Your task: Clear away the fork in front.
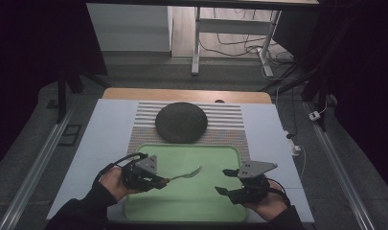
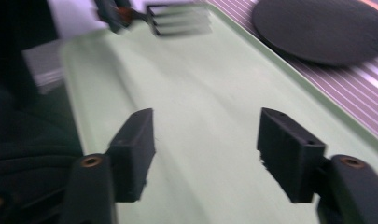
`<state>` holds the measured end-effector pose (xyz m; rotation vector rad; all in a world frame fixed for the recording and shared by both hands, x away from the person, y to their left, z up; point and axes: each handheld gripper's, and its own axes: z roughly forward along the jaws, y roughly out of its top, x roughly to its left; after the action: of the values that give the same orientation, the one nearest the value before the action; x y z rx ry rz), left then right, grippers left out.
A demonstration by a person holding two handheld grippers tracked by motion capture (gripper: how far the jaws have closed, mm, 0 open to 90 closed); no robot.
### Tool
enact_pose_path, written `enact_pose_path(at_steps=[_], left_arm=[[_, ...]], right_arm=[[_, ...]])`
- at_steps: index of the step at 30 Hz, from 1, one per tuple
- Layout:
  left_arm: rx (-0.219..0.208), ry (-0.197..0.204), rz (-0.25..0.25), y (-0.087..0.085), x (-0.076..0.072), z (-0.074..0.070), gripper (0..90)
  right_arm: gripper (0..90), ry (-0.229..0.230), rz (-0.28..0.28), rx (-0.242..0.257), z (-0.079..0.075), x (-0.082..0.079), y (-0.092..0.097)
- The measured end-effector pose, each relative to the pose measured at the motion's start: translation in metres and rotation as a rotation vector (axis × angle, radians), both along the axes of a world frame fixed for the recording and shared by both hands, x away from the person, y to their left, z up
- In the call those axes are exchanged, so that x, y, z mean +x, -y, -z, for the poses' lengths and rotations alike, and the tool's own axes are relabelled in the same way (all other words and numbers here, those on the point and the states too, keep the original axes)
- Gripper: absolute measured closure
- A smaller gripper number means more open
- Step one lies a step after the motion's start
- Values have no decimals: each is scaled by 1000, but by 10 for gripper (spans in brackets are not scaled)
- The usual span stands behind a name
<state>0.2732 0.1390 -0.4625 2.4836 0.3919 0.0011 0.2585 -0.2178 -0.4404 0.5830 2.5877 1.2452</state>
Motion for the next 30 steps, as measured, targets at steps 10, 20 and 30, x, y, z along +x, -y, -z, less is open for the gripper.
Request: enact_pose_path(at_steps=[10, 20, 30], left_arm=[[5, -94, -200, -14, -11, 10, 795], [25, -165, -403, -21, -12, 22, 794], [36, -253, -576, -21, -6, 35, 795]], right_arm=[[185, 7, 222, -39, 7, -12, 26], [41, 3, 371, -4, 8, -19, 47], [2, -30, 417, 13, 11, -26, 60]])
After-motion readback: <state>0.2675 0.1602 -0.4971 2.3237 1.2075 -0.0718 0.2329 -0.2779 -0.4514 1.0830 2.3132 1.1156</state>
